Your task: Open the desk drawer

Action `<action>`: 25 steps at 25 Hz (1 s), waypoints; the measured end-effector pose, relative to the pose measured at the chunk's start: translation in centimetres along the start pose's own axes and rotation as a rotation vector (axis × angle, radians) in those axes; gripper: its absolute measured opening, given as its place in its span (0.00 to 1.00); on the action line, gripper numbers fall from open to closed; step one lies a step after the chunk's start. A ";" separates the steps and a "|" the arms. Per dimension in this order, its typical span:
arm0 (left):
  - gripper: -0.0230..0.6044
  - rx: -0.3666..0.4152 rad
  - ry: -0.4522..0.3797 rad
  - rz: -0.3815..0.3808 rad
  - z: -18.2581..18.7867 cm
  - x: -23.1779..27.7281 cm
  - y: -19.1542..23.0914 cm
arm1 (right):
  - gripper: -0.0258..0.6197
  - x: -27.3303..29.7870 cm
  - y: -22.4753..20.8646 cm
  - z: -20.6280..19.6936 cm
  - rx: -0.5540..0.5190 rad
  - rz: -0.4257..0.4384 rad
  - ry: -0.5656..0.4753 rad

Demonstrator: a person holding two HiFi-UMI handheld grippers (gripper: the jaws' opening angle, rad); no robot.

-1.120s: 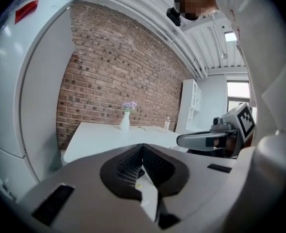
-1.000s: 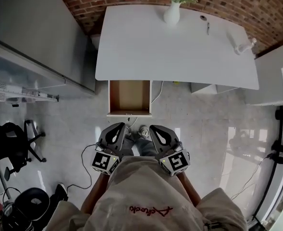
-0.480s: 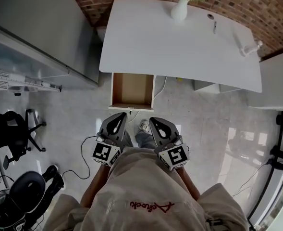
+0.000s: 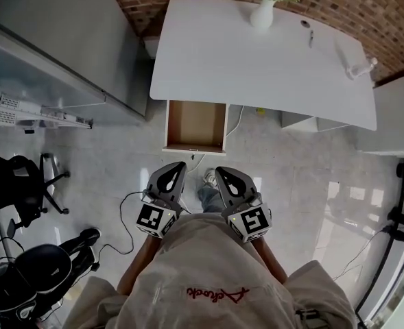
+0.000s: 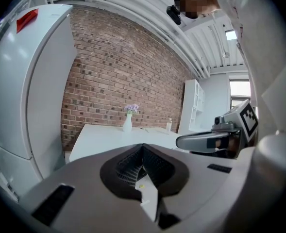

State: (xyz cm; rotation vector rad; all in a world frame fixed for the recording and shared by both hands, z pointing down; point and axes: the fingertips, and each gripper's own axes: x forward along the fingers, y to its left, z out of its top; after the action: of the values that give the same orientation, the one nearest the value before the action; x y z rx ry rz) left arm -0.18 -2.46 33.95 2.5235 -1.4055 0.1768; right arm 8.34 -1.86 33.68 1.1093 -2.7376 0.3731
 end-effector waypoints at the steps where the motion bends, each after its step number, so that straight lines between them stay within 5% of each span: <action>1: 0.06 0.002 0.001 -0.008 -0.2 -0.3 0.1 | 0.07 0.1 0.4 0.0 0.001 -0.009 -0.004; 13: 0.06 0.049 -0.025 -0.127 -1.1 -7.0 -0.5 | 0.07 -1.3 8.2 -0.7 -0.016 -0.119 -0.059; 25: 0.06 0.057 -0.033 -0.146 -3.2 -13.1 -1.9 | 0.07 -3.9 13.6 -1.9 -0.015 -0.176 -0.095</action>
State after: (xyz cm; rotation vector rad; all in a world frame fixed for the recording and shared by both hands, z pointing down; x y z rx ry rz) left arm -5.45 10.09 33.84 2.6752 -1.2381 0.1504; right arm 1.70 10.64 32.28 1.3846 -2.6888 0.2814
